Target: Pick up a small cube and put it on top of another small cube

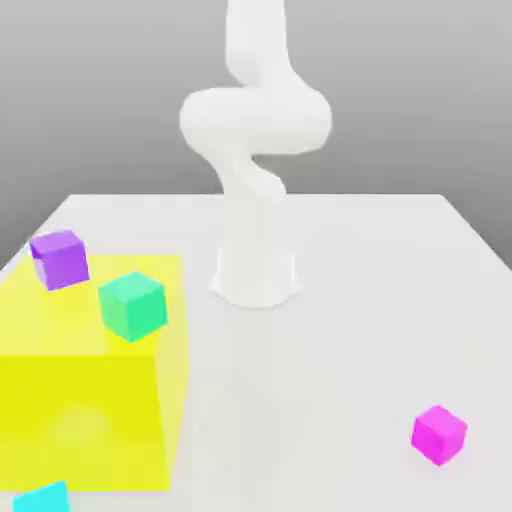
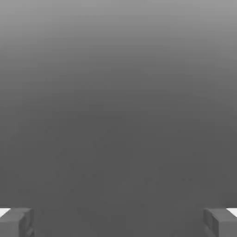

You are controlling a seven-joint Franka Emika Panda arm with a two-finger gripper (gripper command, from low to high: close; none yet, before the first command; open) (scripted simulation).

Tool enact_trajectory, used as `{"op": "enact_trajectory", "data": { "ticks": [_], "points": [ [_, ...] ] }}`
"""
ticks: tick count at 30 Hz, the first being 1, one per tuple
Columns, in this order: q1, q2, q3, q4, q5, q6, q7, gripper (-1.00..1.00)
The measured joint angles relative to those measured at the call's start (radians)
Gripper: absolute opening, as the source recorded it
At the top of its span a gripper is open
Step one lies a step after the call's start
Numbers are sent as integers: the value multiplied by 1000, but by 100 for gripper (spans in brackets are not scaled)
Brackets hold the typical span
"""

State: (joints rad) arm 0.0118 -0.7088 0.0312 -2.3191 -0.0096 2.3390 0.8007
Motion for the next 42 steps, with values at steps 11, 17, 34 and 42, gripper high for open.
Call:
{"op": "enact_trajectory", "data": {
  "ticks": [11, 17, 34, 42],
  "points": [
    [61, 404, 138, -85, -61, 173, 17, 0],
    [108, 622, 203, -130, -109, 265, 36, 0],
    [294, 1125, 152, -158, -272, 539, 136, -100],
    [247, 1008, 215, -185, -196, 451, 78, -100]
  ]
}}
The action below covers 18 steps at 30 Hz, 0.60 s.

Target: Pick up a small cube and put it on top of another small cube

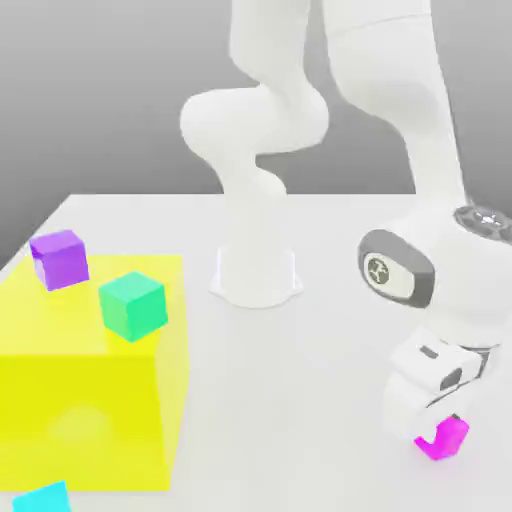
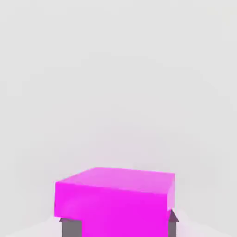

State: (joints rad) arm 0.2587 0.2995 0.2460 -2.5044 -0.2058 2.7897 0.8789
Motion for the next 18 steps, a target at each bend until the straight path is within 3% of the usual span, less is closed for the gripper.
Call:
{"op": "enact_trajectory", "data": {
  "ticks": [2, 9, 18],
  "points": [
    [-26, -72, 1, -6, 42, -64, -13, -100],
    [-273, -324, -142, 42, 108, -360, 129, -100],
    [-476, -627, -306, 96, 180, -708, 324, -100]
  ]
}}
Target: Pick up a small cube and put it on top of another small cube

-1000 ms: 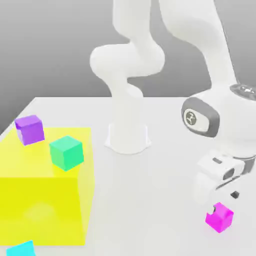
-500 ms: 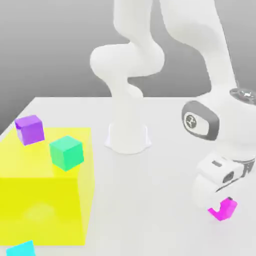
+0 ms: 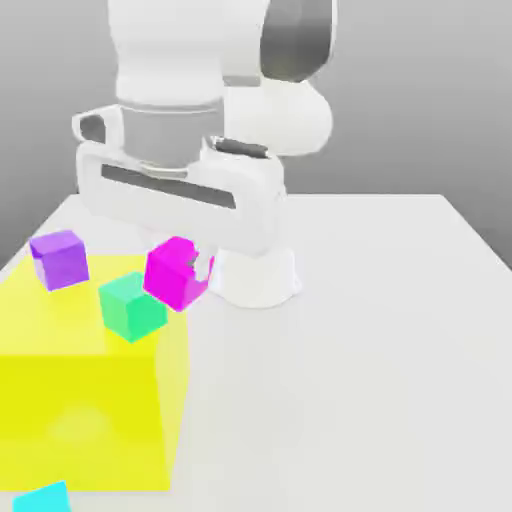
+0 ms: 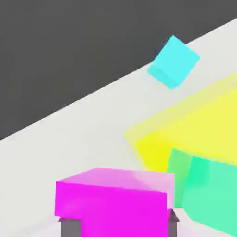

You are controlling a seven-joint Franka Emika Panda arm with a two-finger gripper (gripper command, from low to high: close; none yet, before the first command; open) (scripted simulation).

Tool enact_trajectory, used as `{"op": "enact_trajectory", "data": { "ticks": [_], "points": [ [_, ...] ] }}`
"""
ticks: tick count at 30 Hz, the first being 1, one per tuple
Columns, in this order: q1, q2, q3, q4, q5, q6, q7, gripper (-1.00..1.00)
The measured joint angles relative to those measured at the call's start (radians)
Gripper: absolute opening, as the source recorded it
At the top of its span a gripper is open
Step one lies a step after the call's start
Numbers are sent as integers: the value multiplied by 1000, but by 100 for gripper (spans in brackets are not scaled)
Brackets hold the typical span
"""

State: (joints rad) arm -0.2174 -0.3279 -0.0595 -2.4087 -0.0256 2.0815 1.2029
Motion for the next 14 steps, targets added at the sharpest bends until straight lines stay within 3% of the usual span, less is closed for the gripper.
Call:
{"op": "enact_trajectory", "data": {
  "ticks": [3, 4, 10, 14],
  "points": [
    [-15, 27, -11, -60, 6, 87, 10, -100],
    [-17, 39, -12, -79, 6, 119, 10, 100],
    [-18, 46, -12, -89, 4, 135, 11, 100],
    [-20, -4, -9, -20, 0, 16, 15, 100]
  ]
}}
